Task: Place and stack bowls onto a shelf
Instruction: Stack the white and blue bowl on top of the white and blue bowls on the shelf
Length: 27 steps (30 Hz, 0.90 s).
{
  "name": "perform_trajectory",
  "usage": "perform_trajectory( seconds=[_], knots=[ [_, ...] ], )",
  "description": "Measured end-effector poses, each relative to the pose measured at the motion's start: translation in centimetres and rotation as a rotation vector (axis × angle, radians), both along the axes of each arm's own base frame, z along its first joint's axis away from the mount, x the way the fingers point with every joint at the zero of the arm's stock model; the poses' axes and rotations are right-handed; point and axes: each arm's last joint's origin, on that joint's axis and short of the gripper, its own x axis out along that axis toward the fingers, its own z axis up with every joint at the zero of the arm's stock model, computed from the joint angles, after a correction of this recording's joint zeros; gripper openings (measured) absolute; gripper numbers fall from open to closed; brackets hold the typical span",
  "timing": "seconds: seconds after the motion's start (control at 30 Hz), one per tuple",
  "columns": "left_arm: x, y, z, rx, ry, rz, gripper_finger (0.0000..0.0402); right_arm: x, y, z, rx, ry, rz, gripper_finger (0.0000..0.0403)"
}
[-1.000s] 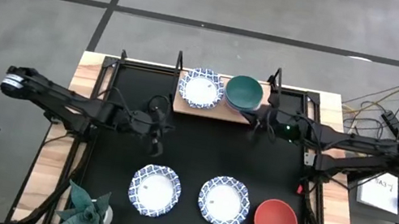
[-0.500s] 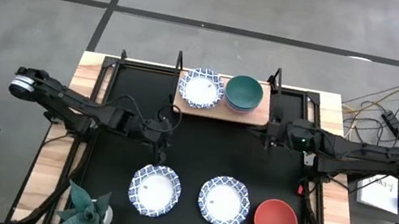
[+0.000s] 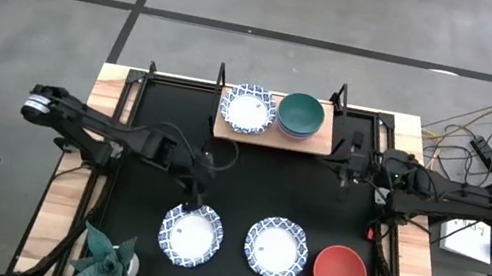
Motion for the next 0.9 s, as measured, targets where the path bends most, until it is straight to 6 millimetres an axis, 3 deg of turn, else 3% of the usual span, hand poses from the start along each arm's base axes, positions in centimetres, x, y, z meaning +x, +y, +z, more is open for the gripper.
perform_trajectory(
  seconds=[0.23,0.4,0.67,0.9],
  knots=[
    [0.8,-2.3,-1.8,0.043,0.194,-0.089,0.0184,-0.2,0.0,-0.1,0.007,0.021,-0.001,0.0009],
    [1.4,-3.0,-4.3,0.059,0.294,-0.128,0.0200,-0.2,0.0,-0.1,0.005,0.022,-0.001,0.0009],
    [2.0,-3.2,-7.7,0.083,0.412,-0.155,0.0172,-0.2,0.0,-0.1,0.007,0.022,-0.001,0.0009],
    [2.1,-3.3,-7.9,0.074,0.425,-0.178,0.0090,-0.2,0.0,-0.1,0.008,0.022,-0.002,0.0009]
  ],
)
